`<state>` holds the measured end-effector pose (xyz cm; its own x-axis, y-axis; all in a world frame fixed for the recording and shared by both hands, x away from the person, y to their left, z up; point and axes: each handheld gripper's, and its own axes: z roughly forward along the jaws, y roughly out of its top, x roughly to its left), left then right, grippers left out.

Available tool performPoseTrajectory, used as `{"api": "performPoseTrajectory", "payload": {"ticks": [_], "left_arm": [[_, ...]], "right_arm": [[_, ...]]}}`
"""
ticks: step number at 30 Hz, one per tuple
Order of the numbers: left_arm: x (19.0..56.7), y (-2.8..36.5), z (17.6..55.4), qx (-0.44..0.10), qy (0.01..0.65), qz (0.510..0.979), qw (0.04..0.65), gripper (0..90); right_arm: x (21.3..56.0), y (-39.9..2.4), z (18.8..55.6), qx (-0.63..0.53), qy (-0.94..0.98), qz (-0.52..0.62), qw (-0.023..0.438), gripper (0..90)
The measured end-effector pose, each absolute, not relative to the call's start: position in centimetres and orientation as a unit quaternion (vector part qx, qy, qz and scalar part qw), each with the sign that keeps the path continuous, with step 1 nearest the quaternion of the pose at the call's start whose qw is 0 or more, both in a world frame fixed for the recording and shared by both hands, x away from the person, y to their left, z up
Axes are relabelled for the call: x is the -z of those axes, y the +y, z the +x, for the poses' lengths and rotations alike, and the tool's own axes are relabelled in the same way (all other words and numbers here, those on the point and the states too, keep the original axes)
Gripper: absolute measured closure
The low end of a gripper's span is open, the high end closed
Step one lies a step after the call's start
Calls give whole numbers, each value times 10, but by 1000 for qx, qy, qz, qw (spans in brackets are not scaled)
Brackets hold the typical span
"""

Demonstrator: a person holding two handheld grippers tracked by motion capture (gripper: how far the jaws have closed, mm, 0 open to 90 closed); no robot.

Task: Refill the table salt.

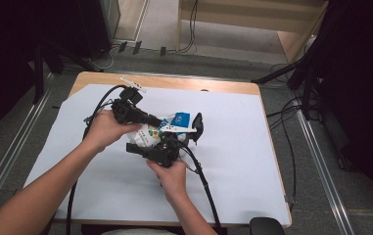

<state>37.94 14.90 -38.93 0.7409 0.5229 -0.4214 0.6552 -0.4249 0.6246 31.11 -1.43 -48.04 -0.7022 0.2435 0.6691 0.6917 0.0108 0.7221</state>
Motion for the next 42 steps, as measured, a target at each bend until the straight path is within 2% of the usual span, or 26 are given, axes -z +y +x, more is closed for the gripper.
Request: {"api": "performPoseTrajectory", "payload": {"ticks": [26,42], "left_arm": [[390,149,381,80,351,842,402,855],[388,150,381,79,350,839,409,854]], "right_arm": [[481,-11,313,614,-692,-336,178,674],[479,-12,313,617,-684,-345,178,725]]}}
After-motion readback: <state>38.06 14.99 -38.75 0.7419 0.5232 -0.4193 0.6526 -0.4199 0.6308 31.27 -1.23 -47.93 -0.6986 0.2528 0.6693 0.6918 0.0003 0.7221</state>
